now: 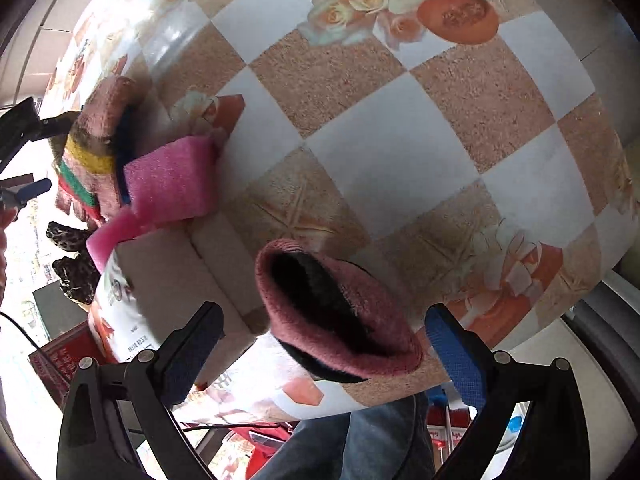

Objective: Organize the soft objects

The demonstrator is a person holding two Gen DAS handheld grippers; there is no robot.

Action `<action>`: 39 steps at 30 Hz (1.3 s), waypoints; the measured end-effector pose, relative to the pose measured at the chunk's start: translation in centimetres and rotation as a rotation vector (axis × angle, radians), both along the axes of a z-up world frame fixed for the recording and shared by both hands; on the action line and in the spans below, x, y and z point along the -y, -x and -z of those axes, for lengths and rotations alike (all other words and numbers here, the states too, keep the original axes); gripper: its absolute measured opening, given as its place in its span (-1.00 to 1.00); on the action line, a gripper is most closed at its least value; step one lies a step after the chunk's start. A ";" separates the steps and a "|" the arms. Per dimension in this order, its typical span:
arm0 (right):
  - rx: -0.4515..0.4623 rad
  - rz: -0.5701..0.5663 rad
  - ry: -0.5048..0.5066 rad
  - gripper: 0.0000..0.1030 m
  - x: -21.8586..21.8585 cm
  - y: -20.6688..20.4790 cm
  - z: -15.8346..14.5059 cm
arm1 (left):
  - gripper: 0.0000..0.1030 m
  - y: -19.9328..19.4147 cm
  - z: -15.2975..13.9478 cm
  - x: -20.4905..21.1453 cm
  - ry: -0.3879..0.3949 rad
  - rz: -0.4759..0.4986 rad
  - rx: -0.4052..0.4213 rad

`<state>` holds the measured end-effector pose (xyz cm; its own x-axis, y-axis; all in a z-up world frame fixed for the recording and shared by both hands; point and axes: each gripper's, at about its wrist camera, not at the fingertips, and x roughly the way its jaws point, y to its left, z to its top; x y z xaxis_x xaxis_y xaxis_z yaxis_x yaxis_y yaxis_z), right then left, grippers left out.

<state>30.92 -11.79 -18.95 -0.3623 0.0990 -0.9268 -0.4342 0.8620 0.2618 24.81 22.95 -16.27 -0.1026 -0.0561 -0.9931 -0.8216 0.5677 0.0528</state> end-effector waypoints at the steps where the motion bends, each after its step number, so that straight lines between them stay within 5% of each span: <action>1: -0.006 -0.007 0.003 0.60 0.0 0.0 0.1 | 0.89 -0.1 0.4 0.0 0.008 0.001 -0.004; 8: -0.003 -0.046 0.009 -0.32 0.4 -0.6 0.4 | 0.44 0.4 2.0 0.0 0.041 -0.016 -0.035; 11: 0.019 -0.053 -0.002 -0.42 0.6 -1.0 -0.1 | -0.34 0.6 2.1 -0.3 0.051 -0.045 -0.016; 14: 0.040 -0.059 -0.028 -0.43 0.2 -2.0 -1.1 | -0.59 0.9 1.4 -0.3 0.032 -0.040 0.005; 26: 0.088 -0.062 -0.146 -0.43 -2.9 -5.4 -5.2 | -0.60 3.1 -6.0 -1.8 -0.077 -0.086 0.110; 39: 0.072 -0.272 -0.293 -0.42 -13.0 -0.1 -9.3 | -0.60 12.5 -11.1 -1.7 -0.145 -0.230 0.173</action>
<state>31.06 1.19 -9.62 -0.3471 0.2724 -0.8974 -0.6624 0.6062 0.4402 12.29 24.63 -5.16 0.0676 0.0848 -0.9941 -0.9313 0.3629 -0.0324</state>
